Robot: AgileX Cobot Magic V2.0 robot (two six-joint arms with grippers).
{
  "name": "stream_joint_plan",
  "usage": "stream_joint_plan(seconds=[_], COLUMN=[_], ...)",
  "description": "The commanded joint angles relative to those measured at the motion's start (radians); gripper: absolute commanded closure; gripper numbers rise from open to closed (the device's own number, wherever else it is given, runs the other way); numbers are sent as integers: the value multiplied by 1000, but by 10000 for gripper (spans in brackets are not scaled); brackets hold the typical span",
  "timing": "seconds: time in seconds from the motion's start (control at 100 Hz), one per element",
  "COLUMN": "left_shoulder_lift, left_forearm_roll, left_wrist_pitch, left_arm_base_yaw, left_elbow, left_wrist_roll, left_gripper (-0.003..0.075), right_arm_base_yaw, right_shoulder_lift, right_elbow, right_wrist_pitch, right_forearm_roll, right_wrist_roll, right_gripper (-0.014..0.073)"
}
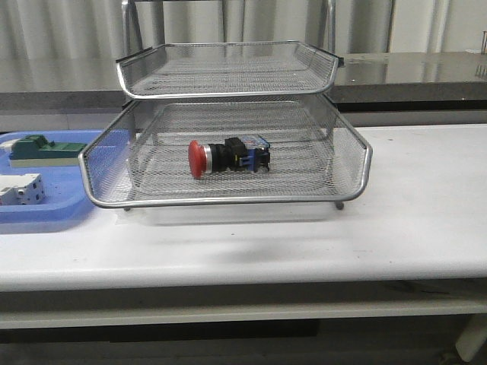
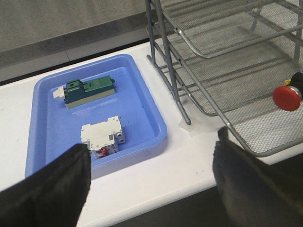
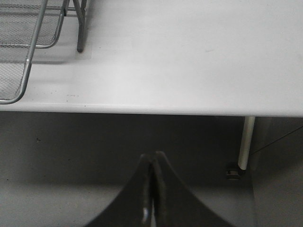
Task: Place button on rack with both arms
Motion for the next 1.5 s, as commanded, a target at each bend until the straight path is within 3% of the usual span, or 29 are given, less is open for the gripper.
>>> stream_joint_plan(seconds=[0.0,0.34,0.83,0.97,1.28,1.49], left_shoulder_lift=[-54,-155,-155,-155,-155,-155], left_forearm_roll=[-56,-109,-109,-109,-109,-109], left_wrist_pitch=[-153,-469,-484,-484,-484,-484], left_arm_base_yaw=[5,5,5,5,5,5], left_elbow=[48,244,252,252,252,252], left_wrist_roll=[-11,-11,-11,-11,-11,-11], left_gripper=[202,201,209,326,718,716], right_arm_base_yaw=[-9,-9,-9,-9,-9,-9], right_shoulder_lift=[-1,-1,-1,-1,-1,-1], right_elbow=[-34,-34,-34,-34,-34,-34], right_wrist_pitch=[-56,-56,-56,-56,-56,-56], right_forearm_roll=[-12,-12,-12,-12,-12,2], right_wrist_roll=[-3,-3,-3,-3,-3,-3], right_gripper=[662,662,662,662,662,662])
